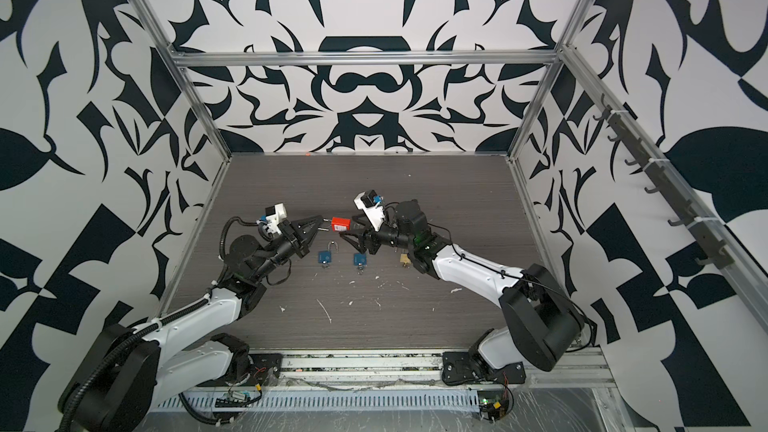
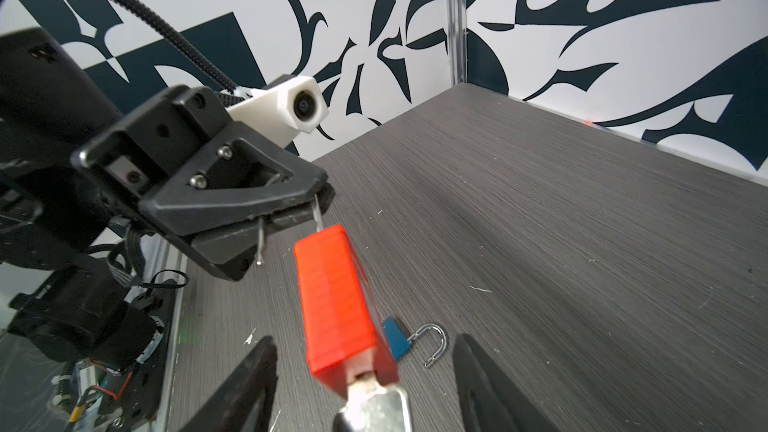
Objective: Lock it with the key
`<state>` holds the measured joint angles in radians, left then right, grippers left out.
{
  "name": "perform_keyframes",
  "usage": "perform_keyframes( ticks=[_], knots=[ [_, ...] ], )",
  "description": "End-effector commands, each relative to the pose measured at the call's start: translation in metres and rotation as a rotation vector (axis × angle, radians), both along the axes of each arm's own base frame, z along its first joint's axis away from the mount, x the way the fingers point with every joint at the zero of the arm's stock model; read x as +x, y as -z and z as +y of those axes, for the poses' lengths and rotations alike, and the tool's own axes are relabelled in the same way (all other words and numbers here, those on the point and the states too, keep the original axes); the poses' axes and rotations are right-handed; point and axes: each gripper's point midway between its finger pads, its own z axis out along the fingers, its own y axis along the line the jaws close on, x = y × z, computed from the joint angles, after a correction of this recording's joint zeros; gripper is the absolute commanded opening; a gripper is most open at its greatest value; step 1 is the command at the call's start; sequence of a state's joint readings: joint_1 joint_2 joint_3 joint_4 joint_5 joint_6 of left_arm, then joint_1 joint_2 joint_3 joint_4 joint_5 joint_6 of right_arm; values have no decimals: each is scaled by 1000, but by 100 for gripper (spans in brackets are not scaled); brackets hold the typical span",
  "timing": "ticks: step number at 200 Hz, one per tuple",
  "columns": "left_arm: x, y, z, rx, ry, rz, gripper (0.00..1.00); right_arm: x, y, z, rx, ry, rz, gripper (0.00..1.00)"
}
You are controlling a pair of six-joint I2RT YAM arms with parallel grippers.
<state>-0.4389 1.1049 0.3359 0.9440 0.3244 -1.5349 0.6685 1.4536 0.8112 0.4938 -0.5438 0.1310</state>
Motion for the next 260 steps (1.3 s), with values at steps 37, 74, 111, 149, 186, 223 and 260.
perform_keyframes(
  ticks=[37, 74, 111, 149, 186, 223, 260],
  knots=[
    [-1, -26, -6, -57, 31, -70, 0, 3, -48, 14, 107, -54, -73, 60],
    [1, -25, -6, -56, 29, -78, 0, -2, -47, 21, 123, -106, -4, 25],
    [-2, -37, -8, -18, 36, -172, 0, -8, -47, 22, 139, -134, 65, 10],
    [-14, -57, -21, 87, 114, -353, 0, -8, -52, 18, 204, -219, 229, 0],
    [-23, -59, -29, 122, 173, -450, 0, 1, -73, 5, 374, -324, 369, 0],
    [-29, -62, -32, 91, 196, -512, 0, 7, -91, 2, 498, -430, 470, 0],
    [-30, -61, -35, 78, 210, -529, 0, 6, -85, 3, 491, -432, 467, 0]
  ],
)
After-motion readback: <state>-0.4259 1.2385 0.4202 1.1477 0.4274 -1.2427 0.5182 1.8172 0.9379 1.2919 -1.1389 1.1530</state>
